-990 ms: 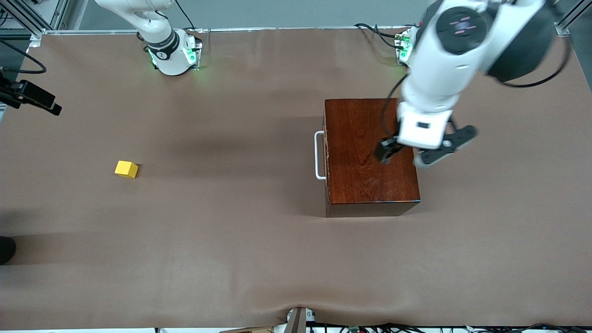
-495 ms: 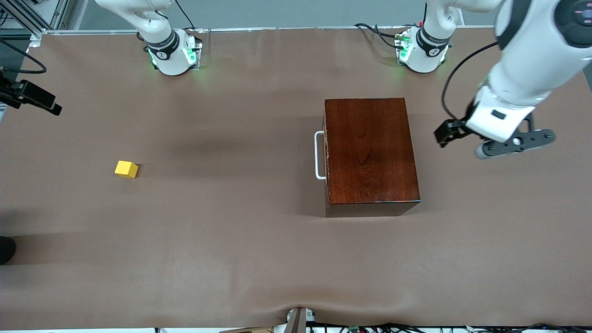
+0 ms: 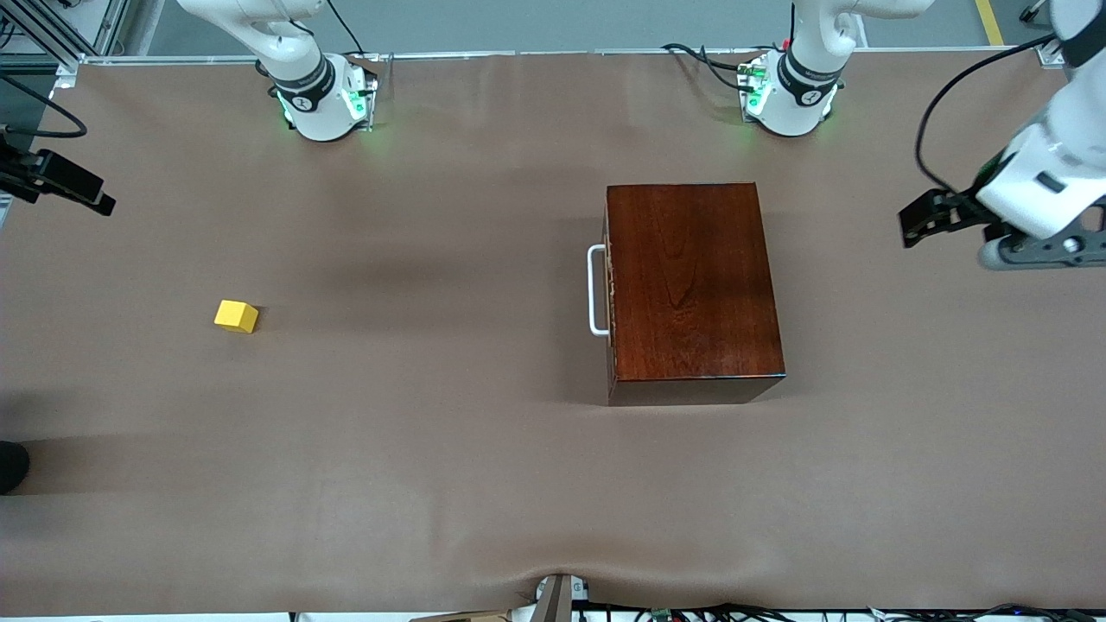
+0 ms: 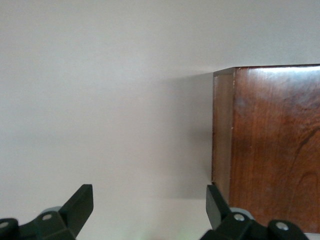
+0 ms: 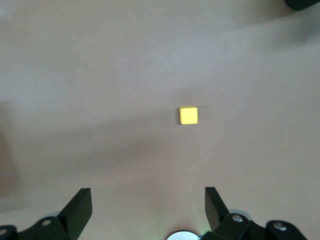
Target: Open drawer, take yellow block, close drawer
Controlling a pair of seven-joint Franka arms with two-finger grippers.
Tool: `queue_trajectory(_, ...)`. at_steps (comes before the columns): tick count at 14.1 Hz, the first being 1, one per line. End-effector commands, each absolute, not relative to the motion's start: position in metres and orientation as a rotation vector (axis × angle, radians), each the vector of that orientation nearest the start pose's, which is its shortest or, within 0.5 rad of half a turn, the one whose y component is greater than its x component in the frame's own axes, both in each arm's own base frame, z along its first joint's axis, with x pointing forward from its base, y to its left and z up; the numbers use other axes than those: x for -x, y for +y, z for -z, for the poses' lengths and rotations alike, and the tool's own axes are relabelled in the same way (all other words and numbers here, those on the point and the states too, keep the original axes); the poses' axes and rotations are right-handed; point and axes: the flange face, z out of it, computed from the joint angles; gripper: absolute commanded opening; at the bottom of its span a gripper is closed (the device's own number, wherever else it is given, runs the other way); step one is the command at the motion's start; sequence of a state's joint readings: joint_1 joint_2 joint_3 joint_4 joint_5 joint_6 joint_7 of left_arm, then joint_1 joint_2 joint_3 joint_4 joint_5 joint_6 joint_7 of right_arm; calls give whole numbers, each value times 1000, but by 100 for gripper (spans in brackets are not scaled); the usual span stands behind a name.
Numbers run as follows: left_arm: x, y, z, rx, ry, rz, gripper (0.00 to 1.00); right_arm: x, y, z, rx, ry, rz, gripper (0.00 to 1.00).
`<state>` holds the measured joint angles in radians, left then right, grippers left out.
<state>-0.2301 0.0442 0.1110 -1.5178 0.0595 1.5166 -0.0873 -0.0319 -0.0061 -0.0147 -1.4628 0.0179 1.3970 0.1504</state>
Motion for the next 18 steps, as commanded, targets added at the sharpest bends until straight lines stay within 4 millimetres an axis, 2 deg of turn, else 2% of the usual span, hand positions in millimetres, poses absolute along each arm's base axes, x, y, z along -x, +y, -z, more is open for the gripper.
queue_trajectory(1,-543,-45,-631,3082,109,-80,100,-531,-23,-664,3112,305,-92,100)
queue_trajectory(6,-524,-45,-639,3076,115,-69,100,-531,-23,-665,3111,307,-90,100)
queue_trajectory(12,-520,-57,-648,3081,110,-38,100,-531,-23,-664,3111,307,-90,100)
queue_trajectory(14,-520,-62,-654,3151,102,-28,100,-531,-23,-665,3111,307,-88,100)
queue_trajectory(18,-518,-62,-655,3158,54,-43,100,-531,-23,-664,3111,307,-92,100)
